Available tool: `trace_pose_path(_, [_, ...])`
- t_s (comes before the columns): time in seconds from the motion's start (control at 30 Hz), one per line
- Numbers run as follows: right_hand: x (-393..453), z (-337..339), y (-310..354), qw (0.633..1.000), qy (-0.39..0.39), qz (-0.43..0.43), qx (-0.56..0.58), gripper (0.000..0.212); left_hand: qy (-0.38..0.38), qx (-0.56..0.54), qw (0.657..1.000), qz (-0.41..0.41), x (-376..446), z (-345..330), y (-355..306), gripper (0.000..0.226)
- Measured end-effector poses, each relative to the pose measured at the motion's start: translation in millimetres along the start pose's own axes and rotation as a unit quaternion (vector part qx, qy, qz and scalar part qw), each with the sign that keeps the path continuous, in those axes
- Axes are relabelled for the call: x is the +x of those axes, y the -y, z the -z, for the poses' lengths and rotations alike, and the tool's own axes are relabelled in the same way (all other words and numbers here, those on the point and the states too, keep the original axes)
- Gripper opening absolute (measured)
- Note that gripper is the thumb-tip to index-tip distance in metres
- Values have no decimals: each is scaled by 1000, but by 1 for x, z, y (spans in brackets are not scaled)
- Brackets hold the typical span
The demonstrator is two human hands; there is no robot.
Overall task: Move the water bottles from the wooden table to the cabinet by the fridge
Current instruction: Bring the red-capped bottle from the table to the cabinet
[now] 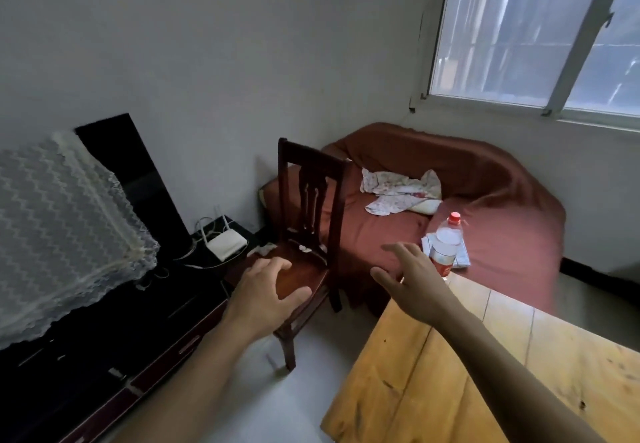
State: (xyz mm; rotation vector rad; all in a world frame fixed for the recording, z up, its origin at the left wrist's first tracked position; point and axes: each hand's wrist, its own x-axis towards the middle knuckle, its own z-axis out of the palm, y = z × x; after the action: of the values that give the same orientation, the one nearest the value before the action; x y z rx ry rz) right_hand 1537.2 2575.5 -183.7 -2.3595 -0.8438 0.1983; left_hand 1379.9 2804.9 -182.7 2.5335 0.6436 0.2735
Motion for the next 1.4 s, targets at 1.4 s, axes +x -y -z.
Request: trace_pose_path(1.4, [222, -7, -117, 893, -285, -347, -11, 51, 289, -4, 898, -331, 456, -158, -64, 63])
